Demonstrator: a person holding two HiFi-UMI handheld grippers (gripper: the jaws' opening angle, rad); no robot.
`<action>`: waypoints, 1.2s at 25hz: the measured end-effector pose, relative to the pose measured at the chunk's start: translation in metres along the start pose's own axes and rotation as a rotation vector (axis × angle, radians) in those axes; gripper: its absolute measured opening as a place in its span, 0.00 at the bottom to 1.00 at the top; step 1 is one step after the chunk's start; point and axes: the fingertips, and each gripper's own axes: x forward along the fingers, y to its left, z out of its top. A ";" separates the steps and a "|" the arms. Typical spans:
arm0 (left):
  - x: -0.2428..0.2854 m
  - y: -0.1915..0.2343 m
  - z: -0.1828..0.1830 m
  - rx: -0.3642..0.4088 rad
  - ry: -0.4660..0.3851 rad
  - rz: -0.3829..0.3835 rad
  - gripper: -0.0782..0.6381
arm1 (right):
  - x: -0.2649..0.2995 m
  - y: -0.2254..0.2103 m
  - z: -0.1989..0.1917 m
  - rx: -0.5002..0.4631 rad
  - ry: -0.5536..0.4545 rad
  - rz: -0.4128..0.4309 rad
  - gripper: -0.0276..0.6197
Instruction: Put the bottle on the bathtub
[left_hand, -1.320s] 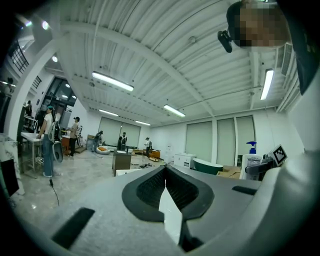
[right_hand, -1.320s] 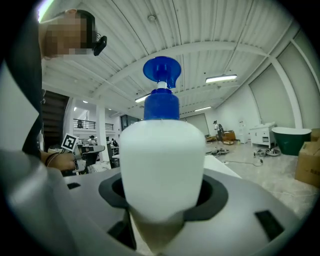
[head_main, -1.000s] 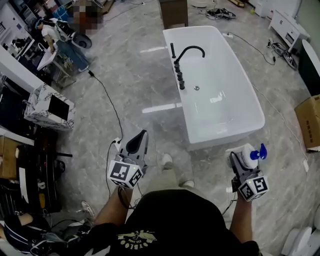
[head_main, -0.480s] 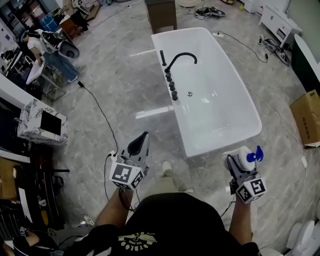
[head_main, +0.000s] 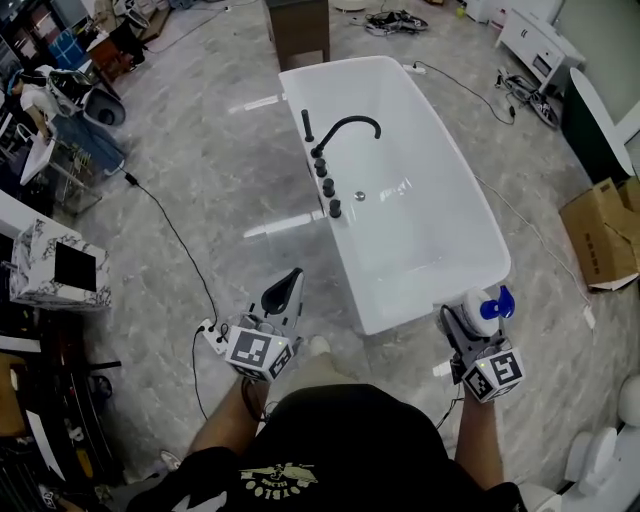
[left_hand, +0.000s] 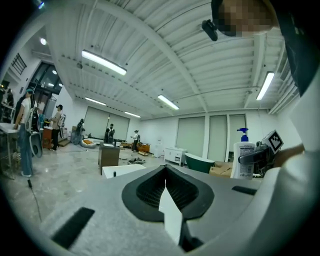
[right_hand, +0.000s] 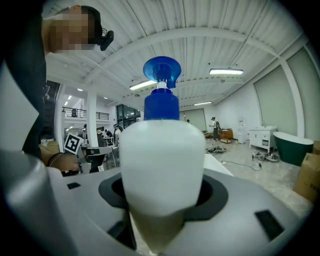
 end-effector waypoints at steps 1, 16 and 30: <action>0.005 0.003 -0.001 -0.008 -0.002 -0.012 0.12 | 0.006 0.003 0.004 -0.019 0.007 0.003 0.45; 0.053 0.030 -0.057 -0.045 0.085 0.077 0.12 | 0.144 0.013 -0.011 -0.120 0.027 0.257 0.45; 0.049 0.047 -0.131 -0.103 0.069 0.424 0.12 | 0.248 -0.001 -0.129 -0.131 0.005 0.551 0.44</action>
